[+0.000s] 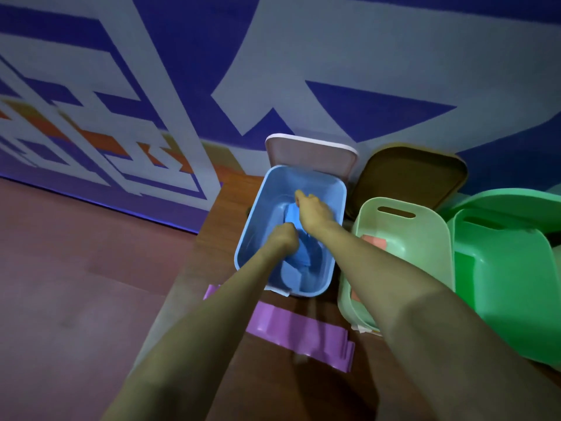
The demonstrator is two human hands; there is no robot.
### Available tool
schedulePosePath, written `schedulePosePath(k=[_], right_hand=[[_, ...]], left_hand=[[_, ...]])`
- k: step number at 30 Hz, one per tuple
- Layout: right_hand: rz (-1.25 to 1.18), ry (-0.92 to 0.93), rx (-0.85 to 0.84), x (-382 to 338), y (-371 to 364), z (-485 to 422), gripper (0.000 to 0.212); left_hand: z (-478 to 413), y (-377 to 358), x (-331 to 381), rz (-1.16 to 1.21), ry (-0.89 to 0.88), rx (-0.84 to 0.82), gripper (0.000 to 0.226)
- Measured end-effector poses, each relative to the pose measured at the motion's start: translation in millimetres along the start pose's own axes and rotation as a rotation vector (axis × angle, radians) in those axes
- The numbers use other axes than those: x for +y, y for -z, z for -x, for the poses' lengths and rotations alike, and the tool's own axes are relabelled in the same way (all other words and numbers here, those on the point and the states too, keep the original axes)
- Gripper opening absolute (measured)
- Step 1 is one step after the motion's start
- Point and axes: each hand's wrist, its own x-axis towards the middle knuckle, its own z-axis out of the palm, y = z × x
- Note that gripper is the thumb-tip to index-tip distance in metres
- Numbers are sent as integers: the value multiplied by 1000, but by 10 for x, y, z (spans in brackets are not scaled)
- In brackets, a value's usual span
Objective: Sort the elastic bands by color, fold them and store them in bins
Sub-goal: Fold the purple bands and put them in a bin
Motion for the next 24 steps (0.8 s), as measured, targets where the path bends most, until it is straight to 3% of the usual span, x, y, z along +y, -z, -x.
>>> schedulePosePath(k=[6, 10, 18, 21, 24], right_hand=[[78, -31, -106, 3, -118, -106, 25], [150, -90, -183, 40, -141, -127, 49], [323, -80, -216, -30, -73, -7, 51], [368, 33, -75, -70, 84, 203, 41], [331, 180, 243, 5, 233, 613, 33]], left_hand=[[-189, -132, -74, -139, 46, -66, 38], [-247, -184, -80, -239, 49, -49, 38], [-91, -225, -69, -363, 49, -53, 36], [152, -175, -59, -285, -12, 121, 34], [596, -145, -45, -193, -137, 486, 32]])
